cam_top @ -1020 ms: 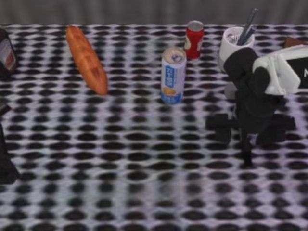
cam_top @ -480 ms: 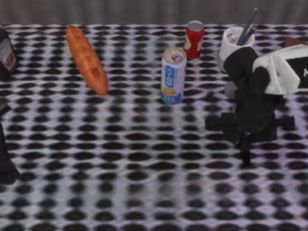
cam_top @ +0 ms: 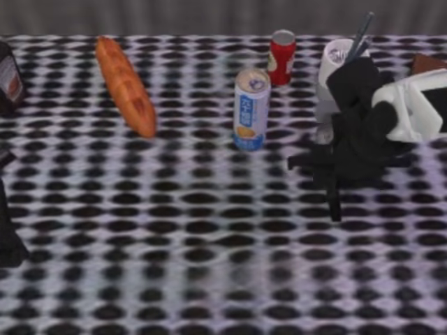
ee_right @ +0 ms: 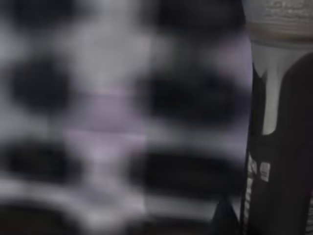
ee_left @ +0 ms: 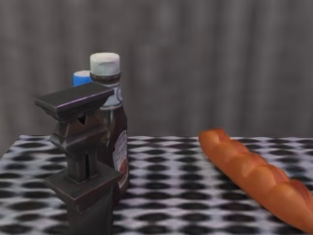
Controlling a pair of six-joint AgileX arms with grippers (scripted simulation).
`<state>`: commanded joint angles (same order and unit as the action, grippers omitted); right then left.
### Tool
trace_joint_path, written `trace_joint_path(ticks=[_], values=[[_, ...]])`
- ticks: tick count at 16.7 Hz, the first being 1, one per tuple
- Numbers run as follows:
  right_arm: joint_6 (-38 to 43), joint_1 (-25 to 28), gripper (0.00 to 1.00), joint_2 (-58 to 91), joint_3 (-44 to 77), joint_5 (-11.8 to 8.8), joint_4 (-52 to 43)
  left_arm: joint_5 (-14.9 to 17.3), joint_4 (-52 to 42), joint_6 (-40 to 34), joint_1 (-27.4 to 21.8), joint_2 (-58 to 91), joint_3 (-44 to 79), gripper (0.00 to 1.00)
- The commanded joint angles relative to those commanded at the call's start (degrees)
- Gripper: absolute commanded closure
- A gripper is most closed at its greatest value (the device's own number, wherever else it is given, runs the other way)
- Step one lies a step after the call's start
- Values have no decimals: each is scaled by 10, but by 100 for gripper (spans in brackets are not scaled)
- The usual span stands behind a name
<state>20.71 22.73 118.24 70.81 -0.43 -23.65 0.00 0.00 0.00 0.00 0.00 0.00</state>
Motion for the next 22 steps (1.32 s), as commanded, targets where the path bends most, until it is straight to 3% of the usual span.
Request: trace_joint_path(ticks=[14, 18, 22], values=[[-168, -4, 100, -150, -190, -184, 656, 0, 0, 0, 0, 0, 0, 0], [-195, -5, 100, -187, -216, -211, 738, 0, 0, 0, 0, 0, 0, 0], [-197, -5, 100, -189, -217, -213, 743, 0, 0, 0, 0, 0, 0, 0]])
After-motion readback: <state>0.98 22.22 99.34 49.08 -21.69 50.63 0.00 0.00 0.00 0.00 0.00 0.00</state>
